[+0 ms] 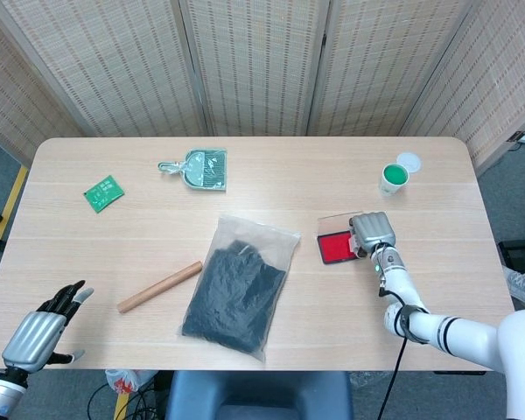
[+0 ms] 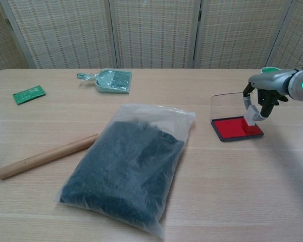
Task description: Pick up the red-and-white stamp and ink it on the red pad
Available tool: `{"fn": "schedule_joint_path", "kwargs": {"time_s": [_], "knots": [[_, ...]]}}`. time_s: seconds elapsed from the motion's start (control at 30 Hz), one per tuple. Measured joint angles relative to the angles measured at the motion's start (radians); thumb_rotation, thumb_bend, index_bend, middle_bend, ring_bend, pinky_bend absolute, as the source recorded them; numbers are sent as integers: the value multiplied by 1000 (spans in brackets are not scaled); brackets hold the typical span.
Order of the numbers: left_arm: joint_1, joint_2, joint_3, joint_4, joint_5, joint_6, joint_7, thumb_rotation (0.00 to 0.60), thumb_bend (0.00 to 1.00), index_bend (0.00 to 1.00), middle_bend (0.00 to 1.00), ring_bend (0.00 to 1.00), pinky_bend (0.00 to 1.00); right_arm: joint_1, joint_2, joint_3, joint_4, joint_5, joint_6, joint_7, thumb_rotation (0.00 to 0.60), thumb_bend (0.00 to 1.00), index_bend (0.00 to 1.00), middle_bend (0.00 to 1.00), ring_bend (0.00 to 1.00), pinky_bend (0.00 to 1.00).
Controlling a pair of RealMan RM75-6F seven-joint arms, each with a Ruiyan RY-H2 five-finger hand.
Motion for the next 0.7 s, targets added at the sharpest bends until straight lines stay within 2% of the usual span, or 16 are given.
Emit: {"fn": "schedule_joint_path", "kwargs": {"time_s": [0.7], "knots": [[3,1,-2,-2,0,2,-1,600,70,58,0,41,267,23,-57,-27,92,12,-38,8,600,338,870,955,775,776]]}}
